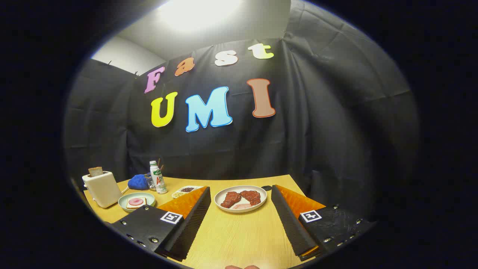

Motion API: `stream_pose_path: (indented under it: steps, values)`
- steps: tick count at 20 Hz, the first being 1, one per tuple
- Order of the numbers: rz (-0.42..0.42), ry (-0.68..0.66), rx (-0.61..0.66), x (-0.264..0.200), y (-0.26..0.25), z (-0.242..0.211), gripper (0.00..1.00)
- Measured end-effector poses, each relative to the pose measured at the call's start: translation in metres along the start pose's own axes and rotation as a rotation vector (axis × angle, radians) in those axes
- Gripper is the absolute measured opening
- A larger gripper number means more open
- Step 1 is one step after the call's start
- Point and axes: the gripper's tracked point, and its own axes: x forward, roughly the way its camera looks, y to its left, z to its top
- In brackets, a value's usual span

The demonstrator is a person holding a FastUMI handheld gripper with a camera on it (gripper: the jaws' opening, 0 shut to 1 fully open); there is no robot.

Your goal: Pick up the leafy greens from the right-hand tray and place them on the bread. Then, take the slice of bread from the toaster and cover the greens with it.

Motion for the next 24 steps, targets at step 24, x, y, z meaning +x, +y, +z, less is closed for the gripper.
stream_pose_path:
  steps: [24]
  values:
    - [0.322, 0.311, -0.111, -0.004, 0.165, -0.121, 0.99]
